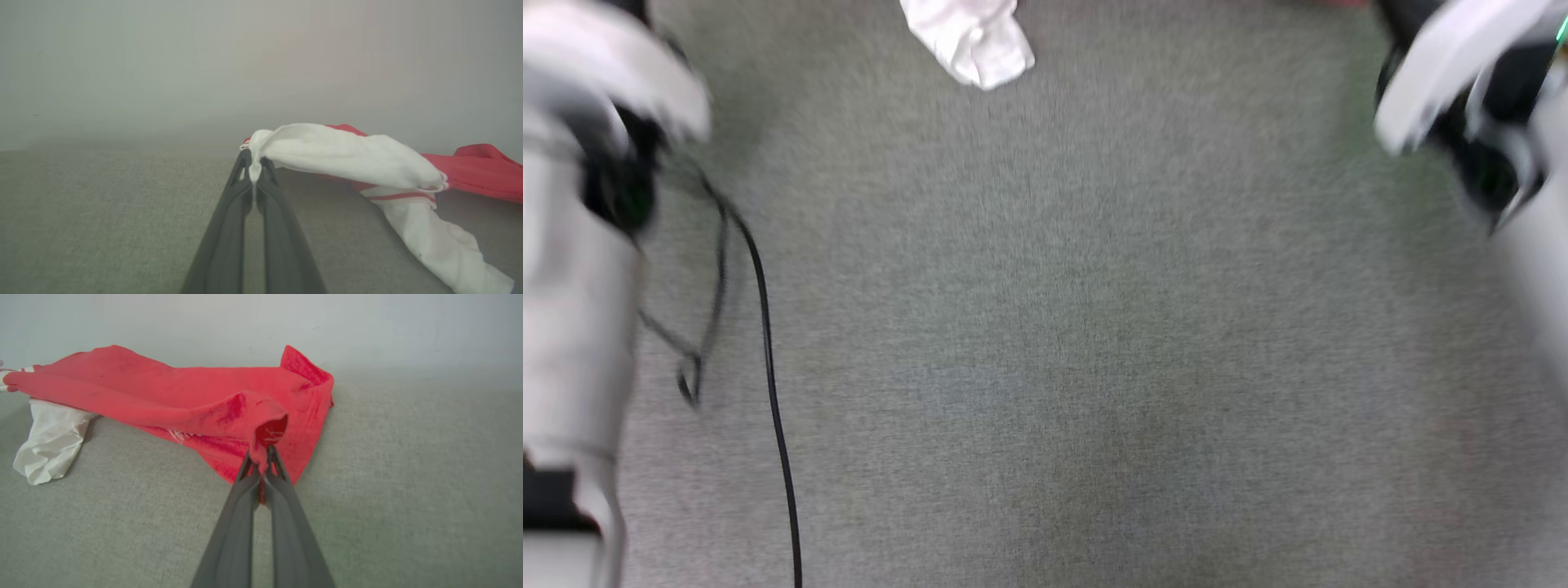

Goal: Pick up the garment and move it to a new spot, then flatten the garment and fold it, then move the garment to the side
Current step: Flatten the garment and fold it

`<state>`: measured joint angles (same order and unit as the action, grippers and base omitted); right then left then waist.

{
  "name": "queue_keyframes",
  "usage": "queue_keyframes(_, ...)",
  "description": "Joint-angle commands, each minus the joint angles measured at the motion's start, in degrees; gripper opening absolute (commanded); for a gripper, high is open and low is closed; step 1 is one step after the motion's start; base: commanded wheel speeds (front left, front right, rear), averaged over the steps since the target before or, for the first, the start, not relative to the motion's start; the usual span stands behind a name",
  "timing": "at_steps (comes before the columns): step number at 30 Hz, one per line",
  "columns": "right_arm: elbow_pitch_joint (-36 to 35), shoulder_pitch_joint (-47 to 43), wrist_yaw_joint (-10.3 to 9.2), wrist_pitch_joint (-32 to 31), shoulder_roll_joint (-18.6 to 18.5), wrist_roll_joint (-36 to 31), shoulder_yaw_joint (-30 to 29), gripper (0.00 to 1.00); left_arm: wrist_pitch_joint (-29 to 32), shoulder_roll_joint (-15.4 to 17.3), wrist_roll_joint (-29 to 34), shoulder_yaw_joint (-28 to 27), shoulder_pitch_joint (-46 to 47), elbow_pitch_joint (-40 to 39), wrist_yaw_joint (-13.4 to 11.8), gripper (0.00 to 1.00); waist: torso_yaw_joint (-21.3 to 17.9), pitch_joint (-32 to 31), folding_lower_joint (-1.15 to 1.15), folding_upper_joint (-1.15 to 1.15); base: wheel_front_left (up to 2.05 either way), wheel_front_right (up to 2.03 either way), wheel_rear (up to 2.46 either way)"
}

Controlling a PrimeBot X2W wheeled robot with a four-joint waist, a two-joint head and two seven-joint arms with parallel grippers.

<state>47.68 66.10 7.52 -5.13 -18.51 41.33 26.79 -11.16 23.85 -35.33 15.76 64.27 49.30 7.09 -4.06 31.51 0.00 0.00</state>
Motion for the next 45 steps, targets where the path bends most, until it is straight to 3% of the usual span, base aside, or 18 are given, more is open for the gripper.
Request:
queue_keyframes(1,0.26,-3.02,-0.06,0.99,-0.39,0.97,0.74,0.0,-0.84,-0.24,-0.99,-0.07,-3.24,-0.21,0.26,0.0,0.35,-5.1,0.0,0.0,0.0,0.0,0.0)
queue_keyframes(10,-1.73,-20.14,-0.08,5.82,-3.15,4.28,4.52,0.0,-3.31,-0.11,-5.38,-0.85,-26.58,-5.02,0.31,0.0,0.77,-16.46,0.0,0.0,0.0,0.0,0.0)
queue_keyframes(17,-5.09,-31.29,-0.09,7.93,-5.82,4.95,4.91,0.0,-2.55,0.96,-7.29,-1.43,-42.07,-11.8,-2.02,0.0,1.79,-23.25,0.0,0.0,0.0,0.0,0.0)
queue_keyframes(27,-12.42,-48.5,-0.1,8.74,-7.15,4.22,0.96,0.0,1.85,2.61,-10.09,-2.95,-62.95,-29.35,-9.63,0.0,2.89,-30.48,0.0,0.0,0.0,0.0,0.0)
queue_keyframes(35,-20.7,-62.2,-0.1,4.84,-7.28,0.15,-5.09,0.0,5.68,4.18,-12.24,-4.71,-77.13,-42.94,-16.04,0.0,2.75,-33.07,0.0,0.0,0.0,0.0,0.0)
queue_keyframes(45,-34.97,-74.61,-0.09,-3.87,-3.21,-7.58,-16.49,0.0,7.57,4.88,-13.77,-6.25,-83.57,-53.31,-19.83,0.0,2.48,-32.82,0.0,0.0,0.0,0.0,0.0)
